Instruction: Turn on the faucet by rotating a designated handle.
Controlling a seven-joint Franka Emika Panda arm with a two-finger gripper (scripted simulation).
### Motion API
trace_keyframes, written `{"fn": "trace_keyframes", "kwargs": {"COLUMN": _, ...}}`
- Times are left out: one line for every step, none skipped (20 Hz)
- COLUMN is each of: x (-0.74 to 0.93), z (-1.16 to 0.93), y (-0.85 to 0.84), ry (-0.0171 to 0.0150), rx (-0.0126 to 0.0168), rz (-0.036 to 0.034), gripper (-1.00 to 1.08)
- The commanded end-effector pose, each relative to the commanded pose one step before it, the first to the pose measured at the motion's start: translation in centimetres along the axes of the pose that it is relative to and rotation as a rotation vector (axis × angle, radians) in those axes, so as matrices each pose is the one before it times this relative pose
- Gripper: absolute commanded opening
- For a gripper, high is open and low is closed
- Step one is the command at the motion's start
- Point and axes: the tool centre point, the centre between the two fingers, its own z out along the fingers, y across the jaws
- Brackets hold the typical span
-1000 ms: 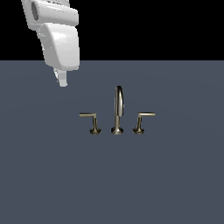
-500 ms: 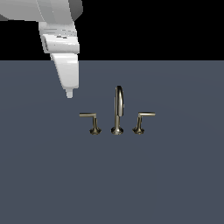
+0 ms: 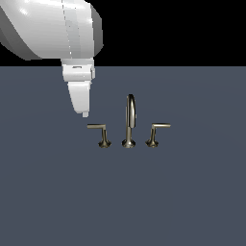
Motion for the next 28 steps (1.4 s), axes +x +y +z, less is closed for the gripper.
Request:
{"fn": "trace_keyframes", "kwargs": {"x": 0.627, "z": 1.264, "y": -1.01, "ry": 0.00246, "rx": 0.0, "rz": 0.05071, "gripper": -1.0}}
{"fn": "trace_keyframes", "kwargs": {"x": 0.224, "z": 0.458, "y": -0.372, "ry": 0.00056, "rx": -0.00018, "rz": 0.0185, "gripper": -1.0}}
{"fn": "trace_keyframes", "kwargs": {"x": 0.215, "z": 0.438, "y": -0.357, "ry": 0.00054, "rx": -0.00016, "rz": 0.01771, "gripper": -1.0}}
{"fn": "trace_keyframes", "kwargs": {"x": 0.207, "z": 0.418, "y": -0.344, "ry": 0.00046, "rx": -0.00014, "rz": 0.01701, "gripper": -1.0}}
{"fn": "trace_keyframes", "kwargs": {"x": 0.199, "z": 0.396, "y": -0.332, "ry": 0.00033, "rx": -0.00011, "rz": 0.01634, "gripper": -1.0}}
{"fn": "trace_keyframes", "kwargs": {"x": 0.189, "z": 0.37, "y": -0.317, "ry": 0.00019, "rx": -0.00008, "rz": 0.01552, "gripper": -1.0}}
{"fn": "trace_keyframes", "kwargs": {"x": 0.177, "z": 0.344, "y": -0.299, "ry": 0.00008, "rx": -0.00006, "rz": 0.01458, "gripper": -1.0}}
{"fn": "trace_keyframes", "kwargs": {"x": 0.164, "z": 0.316, "y": -0.277, "ry": 0.00003, "rx": -0.00005, "rz": 0.0135, "gripper": -1.0}}
{"fn": "trace_keyframes", "kwargs": {"x": 0.148, "z": 0.285, "y": -0.252, "ry": 0.00001, "rx": -0.00004, "rz": 0.01222, "gripper": -1.0}}
{"fn": "trace_keyframes", "kwargs": {"x": 0.132, "z": 0.254, "y": -0.224, "ry": 0.0, "rx": -0.00003, "rz": 0.01089, "gripper": -1.0}}
{"fn": "trace_keyframes", "kwargs": {"x": 0.115, "z": 0.221, "y": -0.196, "ry": -0.00001, "rx": -0.00002, "rz": 0.00951, "gripper": -1.0}}
{"fn": "trace_keyframes", "kwargs": {"x": 0.098, "z": 0.187, "y": -0.168, "ry": -0.00004, "rx": -0.00002, "rz": 0.0081, "gripper": -1.0}}
{"fn": "trace_keyframes", "kwargs": {"x": 0.081, "z": 0.152, "y": -0.139, "ry": -0.00008, "rx": -0.00001, "rz": 0.00668, "gripper": -1.0}}
{"fn": "trace_keyframes", "kwargs": {"x": 0.063, "z": 0.117, "y": -0.11, "ry": -0.00013, "rx": 0.0, "rz": 0.00523, "gripper": -1.0}}
{"fn": "trace_keyframes", "kwargs": {"x": 0.046, "z": 0.081, "y": -0.081, "ry": -0.00018, "rx": 0.0, "rz": 0.00381, "gripper": -1.0}}
{"fn": "trace_keyframes", "kwargs": {"x": 0.026, "z": 0.045, "y": -0.051, "ry": -0.00024, "rx": 0.00001, "rz": 0.00233, "gripper": -1.0}}
{"fn": "trace_keyframes", "kwargs": {"x": 0.012, "z": 0.009, "y": -0.022, "ry": -0.0003, "rx": 0.00001, "rz": 0.00093, "gripper": -1.0}}
{"fn": "trace_keyframes", "kwargs": {"x": -0.008, "z": -0.027, "y": 0.008, "ry": -0.0004, "rx": 0.00001, "rz": -0.00056, "gripper": -1.0}}
{"fn": "trace_keyframes", "kwargs": {"x": -0.021, "z": -0.059, "y": 0.035, "ry": -0.00036, "rx": 0.00001, "rz": -0.00186, "gripper": -1.0}}
{"fn": "trace_keyframes", "kwargs": {"x": -0.018, "z": -0.049, "y": 0.033, "ry": -0.00023, "rx": 0.00001, "rz": -0.00168, "gripper": -1.0}}
{"fn": "trace_keyframes", "kwargs": {"x": -0.009, "z": -0.019, "y": 0.013, "ry": -0.00008, "rx": 0.0, "rz": -0.00069, "gripper": -1.0}}
{"fn": "trace_keyframes", "kwargs": {"x": 0.0, "z": 0.0, "y": 0.0, "ry": 0.0, "rx": 0.0, "rz": 0.0, "gripper": -1.0}}
{"fn": "trace_keyframes", "kwargs": {"x": 0.0, "z": 0.0, "y": 0.0, "ry": 0.0, "rx": 0.0, "rz": 0.0, "gripper": -1.0}}
{"fn": "trace_keyframes", "kwargs": {"x": 0.0, "z": 0.0, "y": 0.0, "ry": 0.0, "rx": 0.0, "rz": 0.0, "gripper": -1.0}}
{"fn": "trace_keyframes", "kwargs": {"x": -0.009, "z": 0.007, "y": -0.005, "ry": 0.0, "rx": 0.0, "rz": 0.0, "gripper": -1.0}}
{"fn": "trace_keyframes", "kwargs": {"x": -0.168, "z": -0.001, "y": 0.32, "ry": 0.0, "rx": 0.0, "rz": 0.0, "gripper": -1.0}}
{"fn": "trace_keyframes", "kwargs": {"x": -0.169, "z": -0.001, "y": 0.322, "ry": 0.0, "rx": 0.0, "rz": 0.0, "gripper": -1.0}}
{"fn": "trace_keyframes", "kwargs": {"x": -0.17, "z": -0.001, "y": 0.325, "ry": 0.0, "rx": 0.0, "rz": 0.0, "gripper": -1.0}}
